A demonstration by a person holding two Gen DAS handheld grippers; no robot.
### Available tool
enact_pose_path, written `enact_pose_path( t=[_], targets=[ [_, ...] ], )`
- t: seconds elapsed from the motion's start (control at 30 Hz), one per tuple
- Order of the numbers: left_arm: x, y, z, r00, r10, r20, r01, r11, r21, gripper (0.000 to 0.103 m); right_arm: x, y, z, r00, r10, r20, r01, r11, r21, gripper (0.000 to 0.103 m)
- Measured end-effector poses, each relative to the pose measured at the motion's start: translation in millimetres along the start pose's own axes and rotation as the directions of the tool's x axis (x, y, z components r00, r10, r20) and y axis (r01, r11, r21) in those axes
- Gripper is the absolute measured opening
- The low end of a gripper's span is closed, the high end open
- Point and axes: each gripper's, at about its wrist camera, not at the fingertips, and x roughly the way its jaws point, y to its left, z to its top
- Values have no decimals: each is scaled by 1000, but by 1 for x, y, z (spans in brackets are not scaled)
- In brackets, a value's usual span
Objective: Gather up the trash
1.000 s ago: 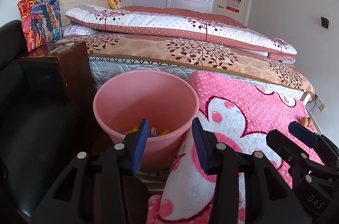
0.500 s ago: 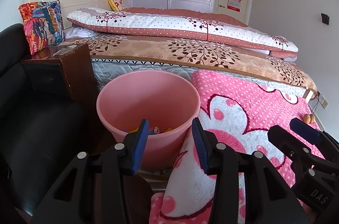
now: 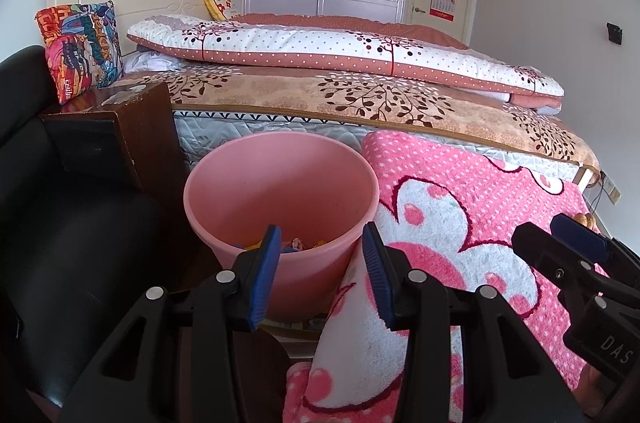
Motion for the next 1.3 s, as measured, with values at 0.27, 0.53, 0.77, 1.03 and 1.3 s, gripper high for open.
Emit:
enact_pose_path(
  t=[0.27, 0.53, 0.77, 1.03, 1.3],
  targets=[
    [0, 1, 0, 1000, 0, -5, 0, 1000, -3, 43, 0, 3, 1, 1000, -3, 9, 3, 1000, -15, 68],
    [-1, 3, 0, 1000, 0, -1, 0, 1000, -5, 43, 0, 4, 2, 1000, 4, 4, -4, 1000, -19, 68],
    [-2, 4, 0, 1000, -1, -3, 1, 1000, -7, 43, 0, 4, 1, 1000, 8, -1, -8, 1000, -15, 69],
    [-2, 4, -2, 1000, -4, -4, 4, 1000, -6, 43, -1, 4, 1, 1000, 11, 4, -11, 1000, -20, 69],
    [-2, 6, -3, 1000, -3, -5, 3, 1000, -11, 43, -1, 5, 1, 1000, 13, 5, -12, 1000, -25, 69]
  ],
)
